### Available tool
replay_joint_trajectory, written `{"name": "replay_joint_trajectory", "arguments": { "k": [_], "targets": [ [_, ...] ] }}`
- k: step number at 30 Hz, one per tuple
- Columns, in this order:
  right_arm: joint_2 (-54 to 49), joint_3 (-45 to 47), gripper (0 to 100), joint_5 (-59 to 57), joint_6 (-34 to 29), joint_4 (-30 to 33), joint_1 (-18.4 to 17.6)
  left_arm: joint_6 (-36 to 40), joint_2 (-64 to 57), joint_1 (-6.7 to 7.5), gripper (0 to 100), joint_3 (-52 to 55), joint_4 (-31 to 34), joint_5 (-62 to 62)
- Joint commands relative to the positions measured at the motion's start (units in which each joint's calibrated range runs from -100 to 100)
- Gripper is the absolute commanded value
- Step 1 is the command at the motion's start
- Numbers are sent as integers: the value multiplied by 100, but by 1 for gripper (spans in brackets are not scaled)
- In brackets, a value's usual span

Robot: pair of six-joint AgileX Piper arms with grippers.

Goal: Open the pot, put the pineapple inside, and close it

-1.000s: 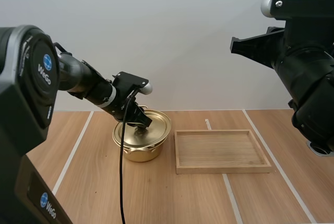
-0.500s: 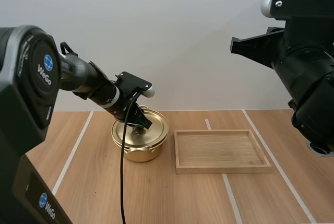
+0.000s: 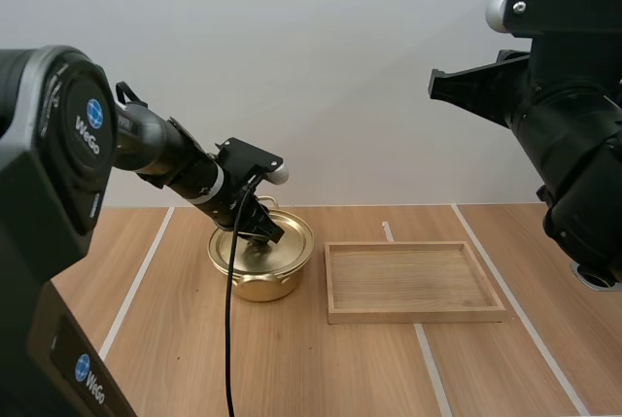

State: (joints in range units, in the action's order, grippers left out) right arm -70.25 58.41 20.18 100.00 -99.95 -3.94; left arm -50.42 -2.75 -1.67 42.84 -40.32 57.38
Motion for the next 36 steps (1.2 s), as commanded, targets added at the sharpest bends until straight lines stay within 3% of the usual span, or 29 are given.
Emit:
{"name": "replay_joint_trajectory", "arguments": {
  "k": [1,7,9,10,12,13,14,27,36],
  "targets": [
    [-65,19,0,-21,0,-5,23,79,126,14,0,64,-9,6],
    [-65,19,0,-21,0,-5,23,107,141,14,0,64,-56,21],
    [-65,19,0,-21,0,-5,23,107,141,14,5,64,-52,21],
    [-65,19,0,-21,0,-5,23,107,141,14,14,64,-52,21],
    [-65,19,0,-21,0,-5,23,107,141,14,45,64,-91,21],
    [-65,19,0,-21,0,-5,23,107,141,14,78,64,-127,21],
    [-65,19,0,-21,0,-5,23,107,141,14,100,64,-213,21],
    [-65,19,0,-21,0,-5,23,366,127,23,100,24,-268,-110],
    [-65,19,0,-41,0,-5,23,920,-614,23,100,-316,-319,-342]
  ]
}}
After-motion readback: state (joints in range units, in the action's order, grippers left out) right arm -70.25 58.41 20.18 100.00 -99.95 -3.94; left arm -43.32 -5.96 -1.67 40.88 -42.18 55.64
